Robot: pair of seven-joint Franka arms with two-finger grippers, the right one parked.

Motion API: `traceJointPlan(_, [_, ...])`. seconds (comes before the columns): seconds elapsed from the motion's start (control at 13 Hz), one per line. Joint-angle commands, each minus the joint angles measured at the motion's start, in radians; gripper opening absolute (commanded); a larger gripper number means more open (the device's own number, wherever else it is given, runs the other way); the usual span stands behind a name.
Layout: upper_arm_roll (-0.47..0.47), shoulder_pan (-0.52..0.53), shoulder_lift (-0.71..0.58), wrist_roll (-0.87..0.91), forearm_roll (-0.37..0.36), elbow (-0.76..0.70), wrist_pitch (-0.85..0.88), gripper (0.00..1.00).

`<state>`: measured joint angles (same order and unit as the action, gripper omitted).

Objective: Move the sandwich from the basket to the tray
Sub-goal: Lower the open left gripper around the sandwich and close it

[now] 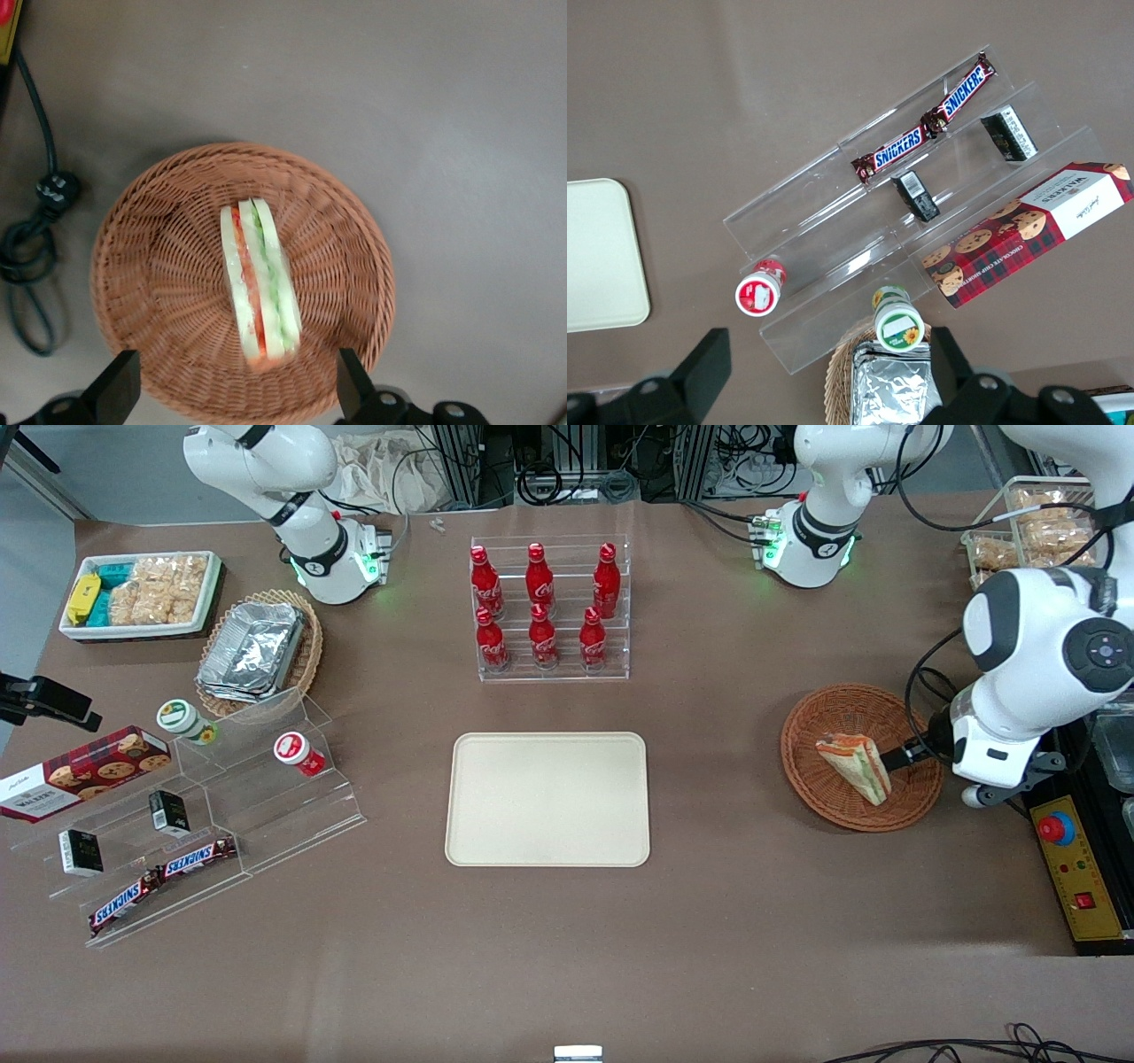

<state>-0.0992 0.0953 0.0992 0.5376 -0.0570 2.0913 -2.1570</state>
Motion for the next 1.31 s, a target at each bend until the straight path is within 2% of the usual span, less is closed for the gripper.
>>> traceJointPlan(0.0, [-0.004, 0.041, -0.038, 0.115, -0.010, 0.125, -0.110, 1.00])
traceJointPlan(0.46, [-0.007, 0.034, -0.006, 0.249, -0.012, 0.179, -0.155, 1.00])
traceJointPlan(1.23, [-0.008, 0.032, 0.019, 0.283, -0.014, 0.254, -0.247, 1.00])
